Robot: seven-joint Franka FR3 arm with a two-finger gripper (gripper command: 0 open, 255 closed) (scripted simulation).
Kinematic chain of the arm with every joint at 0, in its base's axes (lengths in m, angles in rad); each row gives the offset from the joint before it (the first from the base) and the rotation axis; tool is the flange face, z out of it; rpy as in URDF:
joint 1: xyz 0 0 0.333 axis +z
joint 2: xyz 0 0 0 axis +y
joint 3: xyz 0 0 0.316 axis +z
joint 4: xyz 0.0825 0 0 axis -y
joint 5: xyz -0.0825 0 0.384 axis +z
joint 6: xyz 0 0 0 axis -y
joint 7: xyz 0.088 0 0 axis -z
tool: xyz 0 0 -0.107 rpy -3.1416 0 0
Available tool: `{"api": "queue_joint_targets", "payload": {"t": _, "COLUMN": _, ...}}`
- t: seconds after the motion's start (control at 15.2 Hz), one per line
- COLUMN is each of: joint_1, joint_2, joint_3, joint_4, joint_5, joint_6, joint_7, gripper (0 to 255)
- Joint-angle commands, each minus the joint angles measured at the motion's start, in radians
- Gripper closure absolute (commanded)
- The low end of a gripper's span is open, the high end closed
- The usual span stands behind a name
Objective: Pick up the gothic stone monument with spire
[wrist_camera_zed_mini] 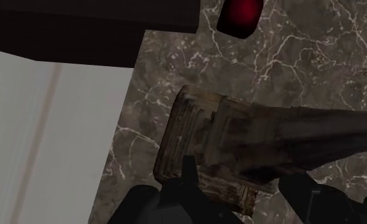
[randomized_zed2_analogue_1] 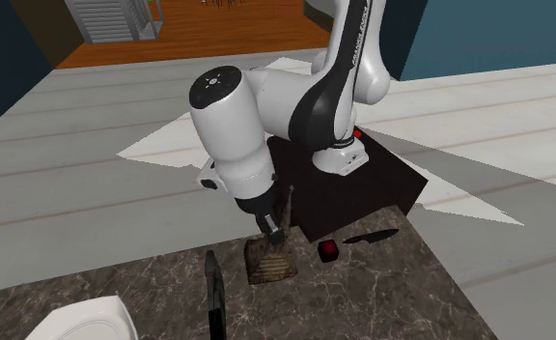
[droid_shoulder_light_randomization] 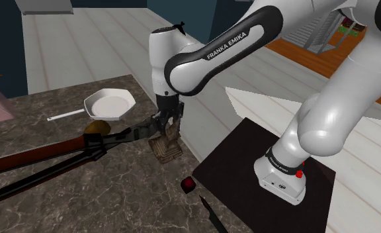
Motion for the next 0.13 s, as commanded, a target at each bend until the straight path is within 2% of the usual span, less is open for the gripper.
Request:
{"api": "queue_joint_targets", "payload": {"t": 0.0, "joint_1": -0.002, "joint_2": -0.012, "joint_3": -0.002, "joint_4": 0.004, "joint_5": 0.003, "joint_6": -0.016, "joint_7": -0.004, "gripper": 255}}
{"api": "queue_joint_targets", "payload": {"t": 0.07, "joint_1": -0.002, "joint_2": -0.012, "joint_3": -0.002, "joint_4": 0.004, "joint_5": 0.003, "joint_6": -0.016, "joint_7": -0.004, "gripper": 255}}
